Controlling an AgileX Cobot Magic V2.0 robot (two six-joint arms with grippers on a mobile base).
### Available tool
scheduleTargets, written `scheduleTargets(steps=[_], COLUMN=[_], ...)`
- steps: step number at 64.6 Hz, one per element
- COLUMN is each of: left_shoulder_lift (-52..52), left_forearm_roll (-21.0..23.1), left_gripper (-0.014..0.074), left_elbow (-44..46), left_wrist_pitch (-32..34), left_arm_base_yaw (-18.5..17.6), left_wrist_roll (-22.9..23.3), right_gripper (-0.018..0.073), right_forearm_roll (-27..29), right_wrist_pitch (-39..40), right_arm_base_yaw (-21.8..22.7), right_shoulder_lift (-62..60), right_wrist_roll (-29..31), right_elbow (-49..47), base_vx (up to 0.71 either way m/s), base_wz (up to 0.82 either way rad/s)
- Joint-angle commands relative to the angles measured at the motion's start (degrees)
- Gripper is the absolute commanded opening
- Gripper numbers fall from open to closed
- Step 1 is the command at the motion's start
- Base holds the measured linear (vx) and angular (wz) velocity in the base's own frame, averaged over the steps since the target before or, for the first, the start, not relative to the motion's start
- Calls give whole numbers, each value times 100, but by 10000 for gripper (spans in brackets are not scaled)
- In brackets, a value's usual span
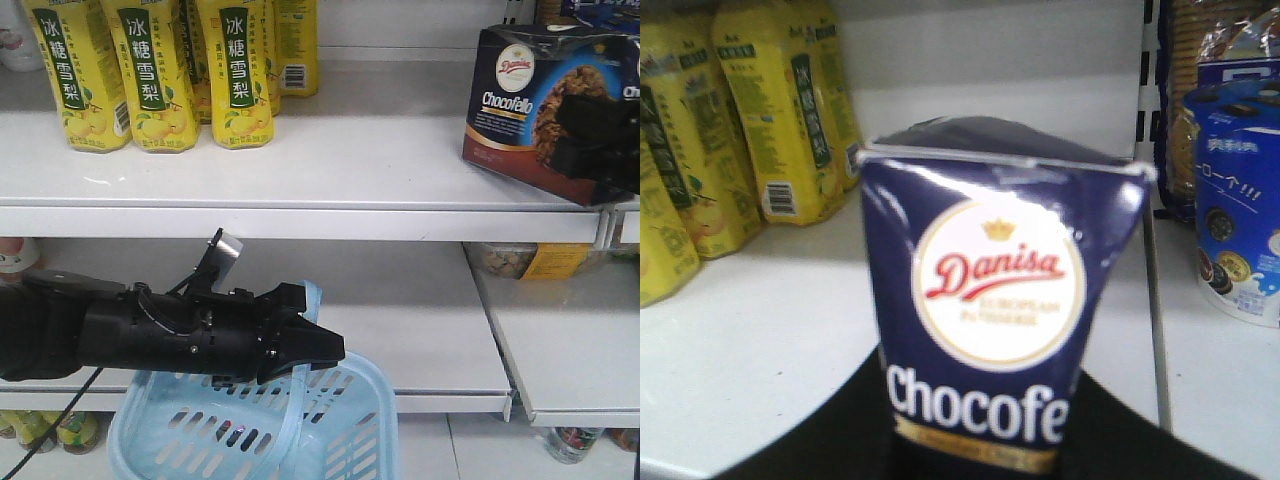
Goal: Left arm holds basket, right arm returns cookies
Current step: 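Raise the box with the right gripper onto the upper shelf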
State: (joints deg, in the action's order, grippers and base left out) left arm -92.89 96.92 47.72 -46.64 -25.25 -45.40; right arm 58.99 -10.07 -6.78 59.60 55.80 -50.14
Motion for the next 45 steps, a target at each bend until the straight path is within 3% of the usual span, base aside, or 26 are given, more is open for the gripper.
scheduleTargets(steps=[1, 18, 45], left_shoulder_lift=[291, 291, 291], left_forearm_roll=[327, 327, 327], left_gripper=[-6, -6, -6], left_elbow=[199, 199, 199], left_wrist_pitch=[-92, -92, -92], left_arm_base_yaw=[-3, -3, -3], left_wrist_roll=[-329, -329, -329], right_gripper=[143, 175, 329], right_forearm_roll=[79, 60, 74], right_wrist_pitch=[283, 192, -206], right_arm_base_yaw=[33, 33, -77], right_shoulder_lift=[411, 1367, 2241], right_wrist_roll=[313, 522, 581], right_elbow=[-569, -1101, -1611], base_vx=[0, 0, 0], base_wz=[0, 0, 0])
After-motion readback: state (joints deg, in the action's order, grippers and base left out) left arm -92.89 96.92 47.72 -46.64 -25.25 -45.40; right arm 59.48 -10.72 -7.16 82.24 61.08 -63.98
